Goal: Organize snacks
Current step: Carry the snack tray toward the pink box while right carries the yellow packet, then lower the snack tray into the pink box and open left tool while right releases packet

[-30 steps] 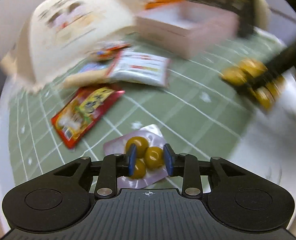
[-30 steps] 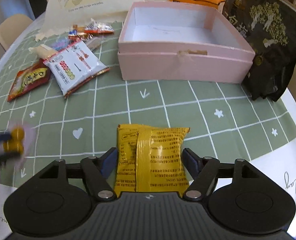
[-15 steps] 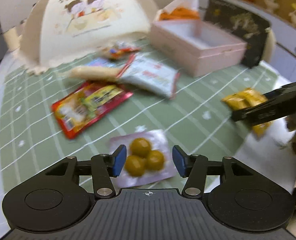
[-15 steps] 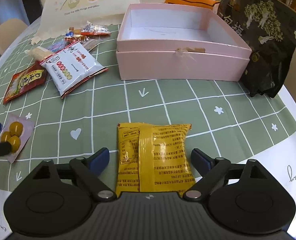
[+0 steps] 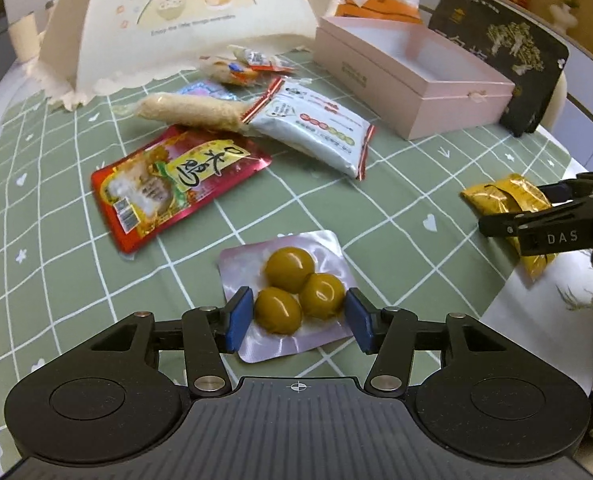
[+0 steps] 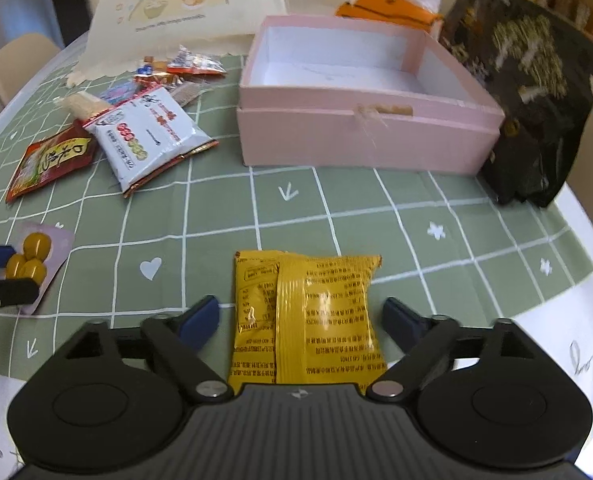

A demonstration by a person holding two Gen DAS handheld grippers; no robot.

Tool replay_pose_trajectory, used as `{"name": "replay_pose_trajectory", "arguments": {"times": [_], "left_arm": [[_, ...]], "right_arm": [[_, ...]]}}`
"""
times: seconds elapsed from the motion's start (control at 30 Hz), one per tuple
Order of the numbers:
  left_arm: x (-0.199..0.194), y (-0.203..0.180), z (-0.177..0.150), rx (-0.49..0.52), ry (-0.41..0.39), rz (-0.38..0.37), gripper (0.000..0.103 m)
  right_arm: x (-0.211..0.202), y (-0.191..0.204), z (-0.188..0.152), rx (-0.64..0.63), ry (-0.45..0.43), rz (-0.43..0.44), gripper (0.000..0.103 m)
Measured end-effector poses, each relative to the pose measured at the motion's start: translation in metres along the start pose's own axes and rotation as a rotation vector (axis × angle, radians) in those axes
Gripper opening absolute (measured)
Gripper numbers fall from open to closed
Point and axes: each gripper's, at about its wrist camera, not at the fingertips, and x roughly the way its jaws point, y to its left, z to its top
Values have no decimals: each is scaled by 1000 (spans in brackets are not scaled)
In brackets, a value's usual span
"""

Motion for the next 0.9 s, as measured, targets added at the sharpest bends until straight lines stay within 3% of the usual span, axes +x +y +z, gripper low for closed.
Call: {"name": "replay_pose_trajectory", "arguments": {"times": [0.07, 0.27, 0.43, 0.53, 0.67, 0.77, 0.9], "left_arm": [[-1, -1, 0, -7, -6, 5, 55], [-11, -10, -4, 0, -39, -18, 53], [-44, -24, 7, 37, -119, -47, 53], [-77, -30, 45, 65, -234, -108, 53], [-99, -44, 122, 128, -402, -176, 53], [-75, -62, 175, 118, -464, -184, 54], [1, -82, 225, 1, -421, -232, 55]], "right_arm": [[-4, 1, 3, -22, 5, 9, 63], [-32, -6, 8, -24, -33, 37, 62], [-68, -25, 20, -7, -104, 29, 61], [-102, -45, 44, 6, -220, 23, 61], [-136, -74, 92, 22, -363, 16, 61], [-146, -97, 132, 77, -405, 12, 61], [-142, -113, 161, 92, -439, -10, 61]]}}
